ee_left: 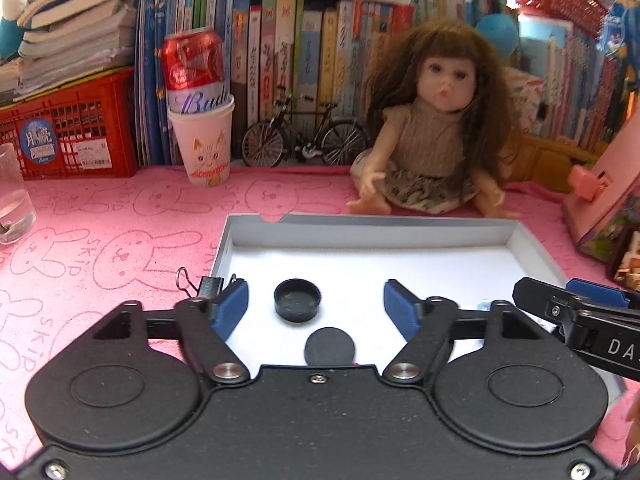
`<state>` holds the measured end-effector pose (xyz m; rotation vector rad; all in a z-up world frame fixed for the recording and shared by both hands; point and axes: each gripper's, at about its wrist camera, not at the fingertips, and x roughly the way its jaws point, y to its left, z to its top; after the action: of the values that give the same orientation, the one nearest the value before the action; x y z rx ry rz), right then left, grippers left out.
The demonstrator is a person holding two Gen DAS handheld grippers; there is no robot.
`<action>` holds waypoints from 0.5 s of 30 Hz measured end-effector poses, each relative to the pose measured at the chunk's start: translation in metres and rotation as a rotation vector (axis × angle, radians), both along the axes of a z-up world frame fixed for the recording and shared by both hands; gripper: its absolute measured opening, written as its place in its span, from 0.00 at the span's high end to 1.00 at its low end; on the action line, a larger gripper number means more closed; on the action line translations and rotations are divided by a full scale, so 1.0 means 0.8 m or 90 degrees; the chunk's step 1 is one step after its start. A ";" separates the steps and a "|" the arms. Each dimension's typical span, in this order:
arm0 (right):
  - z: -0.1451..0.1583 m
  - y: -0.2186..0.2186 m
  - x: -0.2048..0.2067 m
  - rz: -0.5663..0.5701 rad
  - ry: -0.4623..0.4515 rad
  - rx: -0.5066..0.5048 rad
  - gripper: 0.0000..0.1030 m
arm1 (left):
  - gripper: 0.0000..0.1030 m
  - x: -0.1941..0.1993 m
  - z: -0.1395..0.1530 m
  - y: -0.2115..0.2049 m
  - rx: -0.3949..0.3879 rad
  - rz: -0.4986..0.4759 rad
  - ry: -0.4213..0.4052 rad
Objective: Organize rigid objects
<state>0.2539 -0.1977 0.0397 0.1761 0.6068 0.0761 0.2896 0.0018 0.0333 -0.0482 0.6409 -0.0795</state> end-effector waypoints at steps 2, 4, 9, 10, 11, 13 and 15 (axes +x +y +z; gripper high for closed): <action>0.004 -0.003 -0.009 -0.003 -0.011 -0.005 0.17 | 0.26 -0.010 0.006 -0.003 0.001 -0.004 -0.008; 0.008 -0.005 -0.017 -0.011 -0.017 -0.006 0.15 | 0.26 -0.020 0.011 -0.004 -0.003 -0.010 -0.016; 0.016 -0.007 -0.036 -0.024 -0.032 -0.019 0.14 | 0.24 -0.050 0.025 -0.007 -0.005 -0.019 -0.043; 0.016 -0.008 -0.040 -0.025 -0.033 -0.019 0.14 | 0.24 -0.056 0.027 -0.008 -0.003 -0.020 -0.049; 0.016 -0.008 -0.043 -0.025 -0.032 -0.020 0.14 | 0.24 -0.062 0.029 -0.009 -0.002 -0.021 -0.054; 0.016 -0.007 -0.051 -0.028 -0.031 -0.026 0.14 | 0.24 -0.075 0.030 -0.011 0.002 -0.023 -0.062; 0.015 -0.007 -0.058 -0.032 -0.032 -0.027 0.14 | 0.23 -0.087 0.029 -0.012 0.006 -0.022 -0.069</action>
<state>0.2072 -0.2034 0.0517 0.1483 0.5533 0.0187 0.2198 -0.0081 0.0566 -0.0230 0.5334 -0.1124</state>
